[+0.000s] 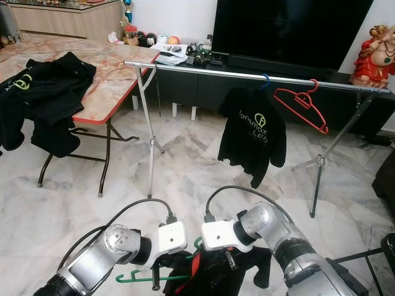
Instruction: Hang hanger
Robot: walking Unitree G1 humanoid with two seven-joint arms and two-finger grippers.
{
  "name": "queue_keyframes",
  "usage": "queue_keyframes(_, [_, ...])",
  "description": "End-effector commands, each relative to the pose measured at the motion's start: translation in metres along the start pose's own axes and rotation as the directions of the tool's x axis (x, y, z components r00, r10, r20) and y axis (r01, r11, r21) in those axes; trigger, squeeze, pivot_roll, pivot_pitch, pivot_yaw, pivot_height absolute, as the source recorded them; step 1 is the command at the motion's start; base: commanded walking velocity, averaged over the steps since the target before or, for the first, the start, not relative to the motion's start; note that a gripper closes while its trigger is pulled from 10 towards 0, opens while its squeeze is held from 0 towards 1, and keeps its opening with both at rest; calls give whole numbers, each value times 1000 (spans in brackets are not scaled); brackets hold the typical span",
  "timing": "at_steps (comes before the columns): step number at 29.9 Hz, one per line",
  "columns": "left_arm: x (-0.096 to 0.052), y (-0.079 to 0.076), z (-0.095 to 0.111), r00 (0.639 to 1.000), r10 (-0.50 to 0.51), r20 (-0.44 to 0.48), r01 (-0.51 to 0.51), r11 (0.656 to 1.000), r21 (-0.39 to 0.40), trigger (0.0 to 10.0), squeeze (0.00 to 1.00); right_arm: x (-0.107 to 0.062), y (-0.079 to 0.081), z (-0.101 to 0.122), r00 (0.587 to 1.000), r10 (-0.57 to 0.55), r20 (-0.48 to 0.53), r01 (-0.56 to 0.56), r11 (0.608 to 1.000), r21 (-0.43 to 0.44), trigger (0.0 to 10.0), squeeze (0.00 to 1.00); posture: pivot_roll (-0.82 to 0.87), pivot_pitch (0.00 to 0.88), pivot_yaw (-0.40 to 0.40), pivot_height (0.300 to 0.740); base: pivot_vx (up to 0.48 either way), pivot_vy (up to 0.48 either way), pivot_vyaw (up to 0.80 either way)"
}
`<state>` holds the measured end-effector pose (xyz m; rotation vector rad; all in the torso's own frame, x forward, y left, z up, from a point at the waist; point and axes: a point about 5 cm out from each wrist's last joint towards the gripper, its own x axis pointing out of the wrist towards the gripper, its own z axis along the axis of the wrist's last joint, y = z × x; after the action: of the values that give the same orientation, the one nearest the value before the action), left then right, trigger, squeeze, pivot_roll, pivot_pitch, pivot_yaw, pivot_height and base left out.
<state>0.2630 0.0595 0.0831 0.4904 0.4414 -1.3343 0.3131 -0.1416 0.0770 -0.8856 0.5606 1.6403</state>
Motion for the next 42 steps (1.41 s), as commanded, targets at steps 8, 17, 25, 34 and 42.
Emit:
queue_keyframes(8, [-6,12,28,994,34,100,-42,996,78,10000,0,6,3,1,999,45,0,-45,999,9,0,0,193,0,-114,740,0,0,0])
queue_keyframes(17, [-12,18,29,993,58,101,-66,994,82,10000,0,6,3,1,999,52,2,-52,999,10,0,0,190,0,-111,740,0,0,0])
queue_keyframes(25, [-12,17,28,994,49,93,-57,994,90,10000,0,6,3,1,999,46,-1,-46,999,13,0,0,190,0,-111,740,0,0,0])
queue_keyframes(34, [-16,13,26,996,-1,94,-8,996,92,10000,1000,4,2,-2,999,30,-19,-30,999,21,0,0,190,0,-110,740,0,0,0])
queue_keyframes(42, [-40,18,13,999,-15,37,12,996,89,10000,1000,-2,4,-11,999,-16,-30,18,998,67,0,0,188,0,-108,740,0,0,0])
